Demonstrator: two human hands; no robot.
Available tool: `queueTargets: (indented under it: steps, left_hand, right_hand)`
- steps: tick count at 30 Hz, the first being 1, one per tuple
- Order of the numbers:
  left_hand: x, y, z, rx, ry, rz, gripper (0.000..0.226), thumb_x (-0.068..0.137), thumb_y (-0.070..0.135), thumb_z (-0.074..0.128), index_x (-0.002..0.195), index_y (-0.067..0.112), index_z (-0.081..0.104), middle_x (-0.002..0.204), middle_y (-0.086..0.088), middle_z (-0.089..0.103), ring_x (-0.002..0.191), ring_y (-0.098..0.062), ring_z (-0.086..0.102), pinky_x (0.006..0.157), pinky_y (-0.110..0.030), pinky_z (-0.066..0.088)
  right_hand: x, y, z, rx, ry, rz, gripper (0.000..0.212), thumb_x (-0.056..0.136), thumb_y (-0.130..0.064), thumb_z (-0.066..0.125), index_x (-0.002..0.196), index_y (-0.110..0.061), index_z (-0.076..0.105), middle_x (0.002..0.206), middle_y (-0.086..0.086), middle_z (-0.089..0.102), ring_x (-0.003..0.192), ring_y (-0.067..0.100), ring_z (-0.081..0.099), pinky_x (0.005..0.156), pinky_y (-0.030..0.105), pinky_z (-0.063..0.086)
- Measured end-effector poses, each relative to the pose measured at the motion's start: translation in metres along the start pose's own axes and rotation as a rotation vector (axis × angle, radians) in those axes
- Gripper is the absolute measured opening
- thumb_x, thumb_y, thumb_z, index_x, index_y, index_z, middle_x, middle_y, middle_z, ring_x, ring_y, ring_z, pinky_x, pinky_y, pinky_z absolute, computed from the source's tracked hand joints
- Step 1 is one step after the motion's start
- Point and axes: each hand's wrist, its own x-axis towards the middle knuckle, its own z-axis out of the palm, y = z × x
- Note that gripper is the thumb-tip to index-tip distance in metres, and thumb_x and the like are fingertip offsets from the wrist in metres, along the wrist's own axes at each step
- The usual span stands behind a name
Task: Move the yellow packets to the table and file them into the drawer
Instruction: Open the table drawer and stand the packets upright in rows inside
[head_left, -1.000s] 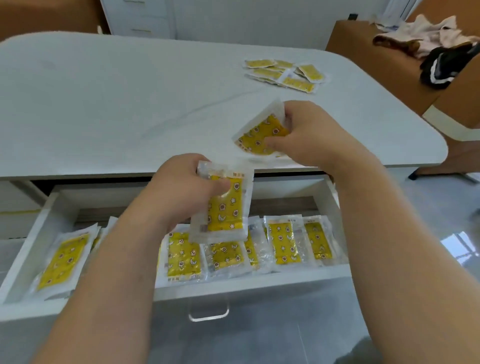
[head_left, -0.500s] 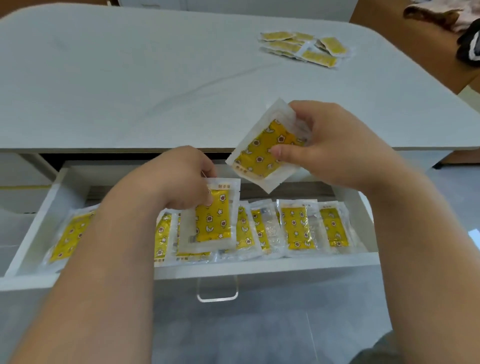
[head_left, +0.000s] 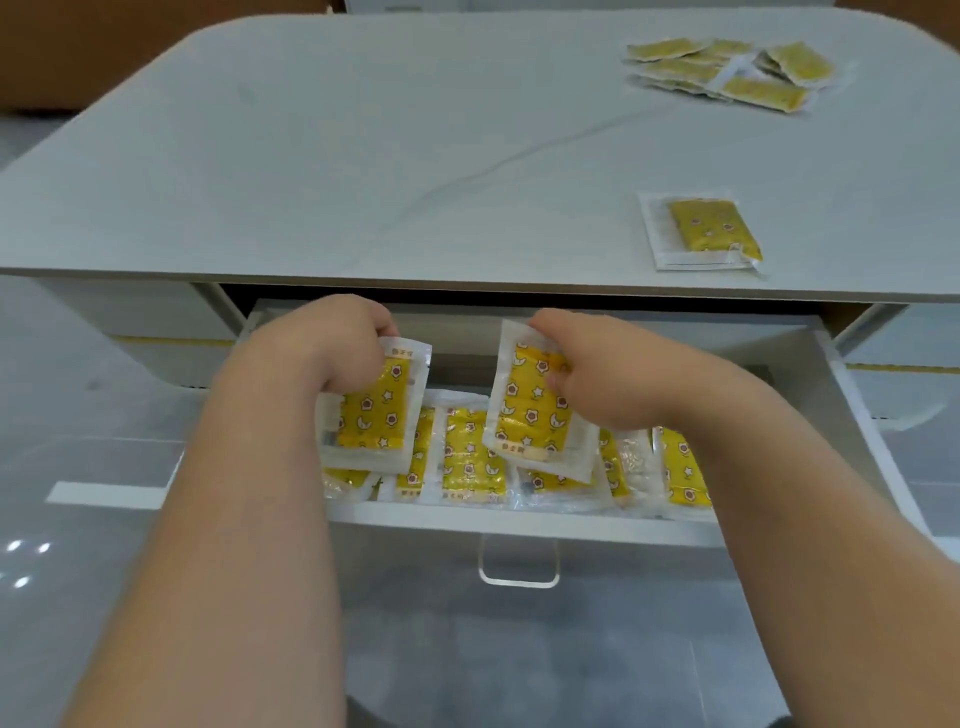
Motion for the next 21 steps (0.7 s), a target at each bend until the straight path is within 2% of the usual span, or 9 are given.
queueTargets:
  steps: [3, 6, 8, 11, 14, 15, 18, 20, 21]
  left_hand:
    - [0.003, -0.012, 0.002, -0.011, -0.058, -0.009, 0.028, 0.094, 0.002, 0.057, 0.102, 0.029, 0.059, 0.105, 0.002, 0.06, 0.098, -0.023, 0.057, 0.081, -0.035, 0.047]
    - [0.005, -0.014, 0.007, -0.005, -0.164, 0.015, 0.025, 0.091, 0.008, 0.066, 0.102, 0.031, 0.064, 0.103, 0.004, 0.067, 0.097, -0.021, 0.062, 0.084, -0.032, 0.05]
    - [0.008, -0.013, 0.012, -0.005, -0.211, 0.01, 0.026, 0.091, 0.01, 0.068, 0.108, 0.029, 0.066, 0.107, 0.002, 0.068, 0.102, -0.022, 0.063, 0.091, -0.035, 0.052]
    - [0.014, -0.011, 0.019, 0.076, -0.196, -0.007, 0.034, 0.092, 0.014, 0.068, 0.124, 0.025, 0.066, 0.117, 0.001, 0.065, 0.107, -0.022, 0.06, 0.089, -0.031, 0.049]
    - [0.02, -0.009, 0.022, 0.132, -0.136, -0.036, 0.034, 0.091, 0.019, 0.071, 0.125, 0.023, 0.069, 0.12, 0.0, 0.067, 0.108, -0.023, 0.062, 0.089, -0.032, 0.052]
    - [0.022, -0.009, 0.022, 0.16, -0.12, -0.046, 0.034, 0.09, 0.02, 0.072, 0.123, 0.023, 0.071, 0.119, 0.0, 0.068, 0.108, -0.024, 0.062, 0.092, -0.034, 0.054]
    - [0.027, -0.011, 0.023, 0.211, -0.115, -0.107, 0.045, 0.082, 0.021, 0.076, 0.127, 0.021, 0.067, 0.124, -0.005, 0.064, 0.117, -0.031, 0.057, 0.096, -0.044, 0.054]
    - [0.026, -0.009, 0.022, 0.228, -0.132, -0.113, 0.05, 0.082, 0.024, 0.077, 0.13, 0.02, 0.064, 0.126, -0.007, 0.062, 0.119, -0.032, 0.055, 0.097, -0.046, 0.054]
    - [0.025, -0.007, 0.021, 0.234, -0.14, -0.101, 0.05, 0.083, 0.026, 0.077, 0.131, 0.019, 0.064, 0.126, -0.006, 0.063, 0.118, -0.031, 0.057, 0.097, -0.044, 0.054]
  right_hand:
    - [0.007, -0.008, 0.005, 0.041, -0.025, 0.025, 0.046, 0.1, -0.005, 0.042, 0.14, -0.026, 0.041, 0.108, 0.003, 0.063, 0.091, 0.023, 0.065, 0.079, 0.045, 0.057]
    - [0.014, -0.013, 0.009, 0.049, -0.038, 0.043, 0.048, 0.098, -0.002, 0.04, 0.142, -0.022, 0.041, 0.108, 0.003, 0.062, 0.091, 0.023, 0.063, 0.075, 0.04, 0.056]
    - [0.018, -0.017, 0.013, 0.042, -0.061, 0.046, 0.054, 0.097, -0.001, 0.039, 0.147, -0.022, 0.039, 0.11, 0.002, 0.06, 0.09, 0.021, 0.061, 0.068, 0.033, 0.052]
    - [0.023, -0.02, 0.021, 0.041, -0.124, 0.044, 0.062, 0.096, -0.001, 0.039, 0.153, -0.024, 0.033, 0.117, 0.003, 0.061, 0.089, 0.019, 0.059, 0.067, 0.032, 0.052]
    - [0.031, -0.018, 0.03, -0.005, -0.188, 0.025, 0.06, 0.097, -0.002, 0.04, 0.152, -0.025, 0.035, 0.098, -0.005, 0.055, 0.075, 0.01, 0.051, 0.056, 0.026, 0.039]
    - [0.034, -0.017, 0.033, -0.022, -0.198, 0.022, 0.057, 0.097, -0.003, 0.042, 0.15, -0.025, 0.038, 0.1, -0.004, 0.055, 0.076, 0.01, 0.052, 0.056, 0.025, 0.039]
    - [0.041, -0.014, 0.045, -0.095, -0.186, 0.036, 0.051, 0.096, -0.007, 0.051, 0.143, -0.026, 0.045, 0.126, 0.002, 0.06, 0.097, 0.02, 0.056, 0.066, 0.027, 0.045]
    - [0.044, -0.011, 0.053, -0.211, -0.129, 0.041, 0.052, 0.093, -0.012, 0.06, 0.141, -0.028, 0.048, 0.133, 0.005, 0.055, 0.118, 0.028, 0.05, 0.09, 0.037, 0.048]
    - [0.046, -0.01, 0.055, -0.254, -0.081, 0.029, 0.053, 0.091, -0.014, 0.064, 0.139, -0.029, 0.05, 0.133, 0.005, 0.053, 0.125, 0.03, 0.045, 0.1, 0.043, 0.043]
